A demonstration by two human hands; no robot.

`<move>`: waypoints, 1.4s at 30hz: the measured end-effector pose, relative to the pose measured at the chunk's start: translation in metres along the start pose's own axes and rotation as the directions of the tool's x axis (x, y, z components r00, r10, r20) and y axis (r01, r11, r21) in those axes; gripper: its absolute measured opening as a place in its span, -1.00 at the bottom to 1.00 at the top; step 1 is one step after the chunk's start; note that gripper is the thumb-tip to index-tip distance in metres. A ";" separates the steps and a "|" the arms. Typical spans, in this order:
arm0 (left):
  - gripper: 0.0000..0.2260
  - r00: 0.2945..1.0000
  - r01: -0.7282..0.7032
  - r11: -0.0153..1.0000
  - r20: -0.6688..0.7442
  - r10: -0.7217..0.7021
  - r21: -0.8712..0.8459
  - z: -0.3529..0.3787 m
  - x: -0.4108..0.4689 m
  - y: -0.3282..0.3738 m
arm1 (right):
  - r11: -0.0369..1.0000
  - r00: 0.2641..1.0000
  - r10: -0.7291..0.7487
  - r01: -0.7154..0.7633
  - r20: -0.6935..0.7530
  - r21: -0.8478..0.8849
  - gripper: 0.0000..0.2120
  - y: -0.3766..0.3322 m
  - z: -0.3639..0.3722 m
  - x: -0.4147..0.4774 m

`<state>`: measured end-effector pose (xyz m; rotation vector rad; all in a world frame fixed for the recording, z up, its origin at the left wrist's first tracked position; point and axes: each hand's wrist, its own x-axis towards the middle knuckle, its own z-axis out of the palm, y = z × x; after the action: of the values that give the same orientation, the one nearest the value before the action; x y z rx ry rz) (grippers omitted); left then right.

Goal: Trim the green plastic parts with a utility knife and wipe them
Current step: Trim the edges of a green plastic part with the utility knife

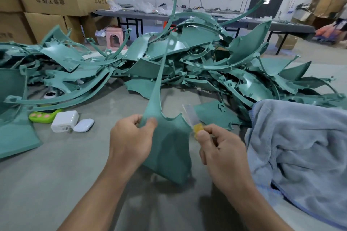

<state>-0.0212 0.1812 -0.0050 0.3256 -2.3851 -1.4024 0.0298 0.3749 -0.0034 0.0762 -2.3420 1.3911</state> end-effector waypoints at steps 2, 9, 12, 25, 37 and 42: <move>-0.85 0.996 0.018 0.999 0.090 -0.015 -0.027 0.001 -0.002 0.002 | 0.998 0.999 -0.032 0.033 0.017 -0.054 -0.74 -0.002 0.008 -0.001; -0.90 0.994 0.003 0.998 0.110 0.005 -0.070 0.001 -0.003 0.006 | 0.952 0.990 -0.112 0.083 -0.082 -0.295 -0.69 0.001 -0.002 0.003; -0.93 0.994 -0.017 0.997 0.103 0.025 -0.072 0.001 -0.004 0.007 | 0.959 0.985 -0.166 0.152 -0.038 -0.240 -0.71 -0.005 0.002 -0.002; -0.87 0.992 0.043 0.996 0.118 -0.032 -0.085 -0.001 -0.001 0.002 | 0.959 0.974 -0.156 0.110 -0.162 -0.261 -0.73 0.003 -0.008 0.001; -0.85 0.989 0.115 0.987 0.105 -0.103 -0.112 -0.001 0.007 -0.007 | 0.994 0.994 0.076 -0.081 -0.074 -0.073 -0.65 0.011 0.005 -0.002; -0.97 0.995 0.096 0.988 0.033 -0.092 -0.124 -0.005 0.009 -0.008 | 0.990 0.992 0.129 -0.129 -0.003 0.052 -0.72 0.006 0.018 -0.001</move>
<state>-0.0268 0.1704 -0.0081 0.3927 -2.3159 -1.6009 0.0234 0.3625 -0.0168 -0.0660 -2.3422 1.5109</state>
